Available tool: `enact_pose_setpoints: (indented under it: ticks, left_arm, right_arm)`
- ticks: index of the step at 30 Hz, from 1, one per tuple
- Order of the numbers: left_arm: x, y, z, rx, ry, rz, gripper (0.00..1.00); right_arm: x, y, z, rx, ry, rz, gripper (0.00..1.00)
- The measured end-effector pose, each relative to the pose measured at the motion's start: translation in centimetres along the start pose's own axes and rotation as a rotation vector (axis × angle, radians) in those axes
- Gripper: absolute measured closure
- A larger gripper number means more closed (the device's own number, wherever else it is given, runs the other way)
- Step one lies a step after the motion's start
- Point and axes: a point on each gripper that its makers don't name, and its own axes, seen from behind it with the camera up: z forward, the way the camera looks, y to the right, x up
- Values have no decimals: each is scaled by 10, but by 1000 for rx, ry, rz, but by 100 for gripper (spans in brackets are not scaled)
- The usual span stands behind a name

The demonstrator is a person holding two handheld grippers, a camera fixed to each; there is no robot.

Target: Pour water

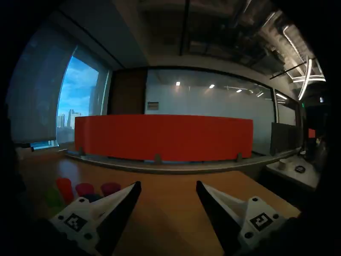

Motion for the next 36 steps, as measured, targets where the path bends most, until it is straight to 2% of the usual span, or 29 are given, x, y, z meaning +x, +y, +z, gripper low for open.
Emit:
enact_pose_setpoints:
  ticks: [11,20,28,36]
  left_arm:
    - [50,4,13,-41,2,-18,2]
    - [83,7,19,-74,-17,7,2]
    - [105,18,25,-126,-13,-14,2]
    - [112,34,24,-204,-16,-23,2]
  right_arm:
    - [46,-1,11,23,-17,16,0]
    - [75,1,21,21,-38,10,0]
    - [77,-3,22,29,-47,-1,0]
    - [78,-13,21,91,-57,1,0]
